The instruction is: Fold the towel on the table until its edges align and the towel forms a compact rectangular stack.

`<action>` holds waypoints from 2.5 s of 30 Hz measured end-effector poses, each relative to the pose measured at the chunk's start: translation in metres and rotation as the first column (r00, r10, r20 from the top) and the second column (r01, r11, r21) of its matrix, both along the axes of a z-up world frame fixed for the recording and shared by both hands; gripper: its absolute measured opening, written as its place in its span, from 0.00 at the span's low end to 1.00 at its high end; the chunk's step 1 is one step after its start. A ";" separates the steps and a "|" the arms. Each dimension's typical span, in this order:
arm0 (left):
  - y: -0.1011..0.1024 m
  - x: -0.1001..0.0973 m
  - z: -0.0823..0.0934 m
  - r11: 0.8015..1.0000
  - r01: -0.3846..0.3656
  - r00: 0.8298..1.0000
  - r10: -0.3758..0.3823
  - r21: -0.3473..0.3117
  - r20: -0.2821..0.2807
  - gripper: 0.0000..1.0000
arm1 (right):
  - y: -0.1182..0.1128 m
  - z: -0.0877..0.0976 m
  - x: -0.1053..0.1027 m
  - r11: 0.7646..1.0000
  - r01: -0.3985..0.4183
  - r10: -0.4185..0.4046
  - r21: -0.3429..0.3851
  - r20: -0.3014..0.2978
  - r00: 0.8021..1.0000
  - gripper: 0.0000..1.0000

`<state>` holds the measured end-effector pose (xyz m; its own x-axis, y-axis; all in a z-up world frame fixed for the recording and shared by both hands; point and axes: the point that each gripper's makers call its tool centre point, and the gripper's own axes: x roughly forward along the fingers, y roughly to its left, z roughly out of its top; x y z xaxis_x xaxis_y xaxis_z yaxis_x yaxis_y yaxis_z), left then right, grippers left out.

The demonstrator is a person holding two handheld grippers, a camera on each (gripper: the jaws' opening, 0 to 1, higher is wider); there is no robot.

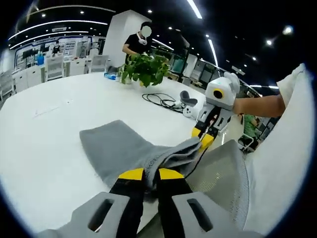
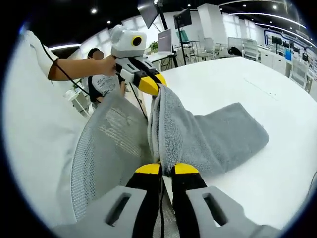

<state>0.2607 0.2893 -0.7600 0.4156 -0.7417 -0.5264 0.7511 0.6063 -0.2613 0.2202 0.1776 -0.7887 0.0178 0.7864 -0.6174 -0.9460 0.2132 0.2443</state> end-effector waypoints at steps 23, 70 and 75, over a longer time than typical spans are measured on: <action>-0.001 0.052 0.004 0.995 -0.042 0.993 0.032 0.087 0.114 0.09 | 0.004 0.027 0.076 0.984 0.174 -0.177 0.047 0.054 0.983 0.04; 0.000 0.161 -0.071 0.962 -0.044 0.997 0.026 0.271 0.067 0.09 | -0.016 -0.048 0.192 0.891 0.447 -0.442 -0.081 0.067 0.894 0.04; 0.003 0.167 -0.087 0.950 -0.032 0.999 0.020 0.310 0.040 0.10 | -0.014 -0.063 0.202 0.885 0.450 -0.443 -0.119 0.079 0.893 0.05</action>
